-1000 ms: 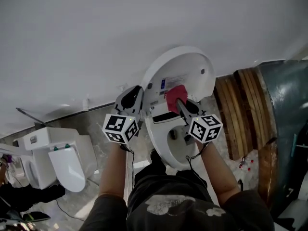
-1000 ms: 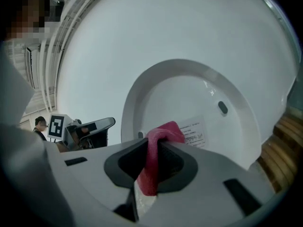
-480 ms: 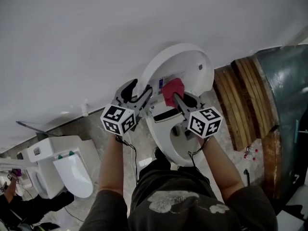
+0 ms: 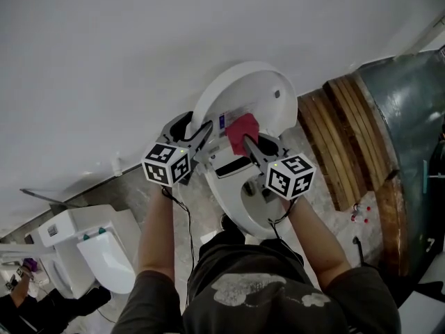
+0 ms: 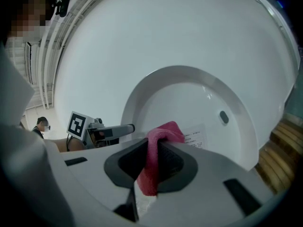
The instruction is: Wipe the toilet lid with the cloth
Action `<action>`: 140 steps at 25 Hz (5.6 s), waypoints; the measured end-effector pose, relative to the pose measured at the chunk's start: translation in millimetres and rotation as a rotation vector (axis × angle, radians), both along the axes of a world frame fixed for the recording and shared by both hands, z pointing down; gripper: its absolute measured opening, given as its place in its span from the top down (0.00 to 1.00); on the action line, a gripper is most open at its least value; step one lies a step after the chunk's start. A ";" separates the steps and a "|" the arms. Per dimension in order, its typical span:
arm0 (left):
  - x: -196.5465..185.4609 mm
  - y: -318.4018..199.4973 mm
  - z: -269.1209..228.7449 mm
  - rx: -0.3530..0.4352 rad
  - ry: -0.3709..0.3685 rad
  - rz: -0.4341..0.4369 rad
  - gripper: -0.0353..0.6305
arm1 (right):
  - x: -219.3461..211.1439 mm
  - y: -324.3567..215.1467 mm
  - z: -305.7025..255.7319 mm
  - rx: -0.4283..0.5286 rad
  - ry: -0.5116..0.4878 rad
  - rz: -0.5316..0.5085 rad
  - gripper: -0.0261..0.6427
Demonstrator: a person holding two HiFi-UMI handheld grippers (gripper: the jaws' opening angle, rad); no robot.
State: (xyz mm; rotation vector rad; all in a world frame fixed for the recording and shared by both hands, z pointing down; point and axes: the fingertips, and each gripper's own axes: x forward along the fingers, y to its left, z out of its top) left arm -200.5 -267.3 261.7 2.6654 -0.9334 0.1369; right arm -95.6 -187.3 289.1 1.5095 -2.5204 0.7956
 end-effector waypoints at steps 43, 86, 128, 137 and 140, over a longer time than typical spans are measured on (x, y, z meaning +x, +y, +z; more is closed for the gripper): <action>58.2 232.7 16.2 0.124 -0.207 -0.279 0.53 | 110.6 201.5 19.0 -0.038 -0.033 -0.117 0.89; 78.4 278.2 1.3 0.104 -0.055 -0.319 0.64 | 262.2 257.6 -12.8 0.013 -0.042 0.295 0.89; 142.8 440.0 224.0 -0.276 -0.214 -0.492 0.64 | 264.4 324.4 161.7 -0.246 -0.101 0.023 0.89; 146.6 456.1 286.8 -0.341 -0.268 -0.514 0.64 | 259.0 331.1 221.3 -0.319 -0.092 -0.023 0.89; 148.8 458.7 301.6 -0.350 -0.289 -0.512 0.64 | 258.0 330.2 237.4 -0.335 -0.091 -0.039 0.89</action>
